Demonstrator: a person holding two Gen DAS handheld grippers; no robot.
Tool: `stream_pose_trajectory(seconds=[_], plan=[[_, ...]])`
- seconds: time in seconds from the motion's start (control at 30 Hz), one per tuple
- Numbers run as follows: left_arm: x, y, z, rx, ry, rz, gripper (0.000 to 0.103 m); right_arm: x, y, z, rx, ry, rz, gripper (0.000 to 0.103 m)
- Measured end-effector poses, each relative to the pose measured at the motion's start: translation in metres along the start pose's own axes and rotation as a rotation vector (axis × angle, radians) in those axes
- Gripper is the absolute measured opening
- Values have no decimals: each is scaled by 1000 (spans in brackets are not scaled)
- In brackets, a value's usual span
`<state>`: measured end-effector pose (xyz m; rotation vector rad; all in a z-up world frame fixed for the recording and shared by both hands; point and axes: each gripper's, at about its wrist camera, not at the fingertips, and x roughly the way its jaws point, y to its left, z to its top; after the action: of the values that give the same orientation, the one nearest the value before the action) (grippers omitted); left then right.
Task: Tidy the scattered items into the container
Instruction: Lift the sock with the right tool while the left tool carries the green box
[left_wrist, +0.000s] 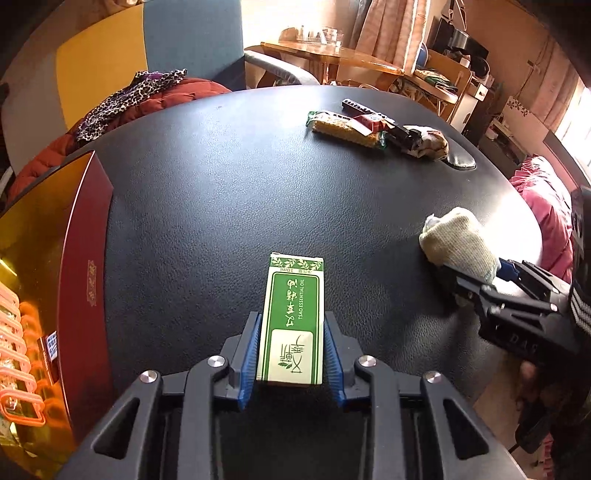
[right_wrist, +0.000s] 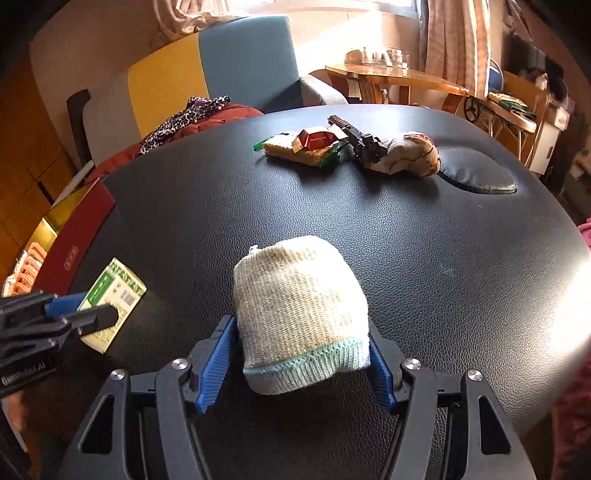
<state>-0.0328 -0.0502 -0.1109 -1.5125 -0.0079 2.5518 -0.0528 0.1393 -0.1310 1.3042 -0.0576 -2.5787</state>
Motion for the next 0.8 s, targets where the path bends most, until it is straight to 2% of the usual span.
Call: stream_pose_trajectory(seconds=[0.3,0.5,0.6,0.63,0.8], plan=[[-12,4,-25,-57,-22,32,33,-9,-2,-5,52,-16,15,74],[-9,3,-34,-74,-30,45,34,-22,-3,-11,50,-37,-19,78],[-10,3,-33,-85,-33,31,39,-29,-4,-13,47,-49,-35,79],[-10,3,-32,-85,-33,33,44,-30,-5,-13,44,-48,-46,80],[-13,3,-27,-71,-56,71,45,-33,-6,-10,23,-51,-94,82]])
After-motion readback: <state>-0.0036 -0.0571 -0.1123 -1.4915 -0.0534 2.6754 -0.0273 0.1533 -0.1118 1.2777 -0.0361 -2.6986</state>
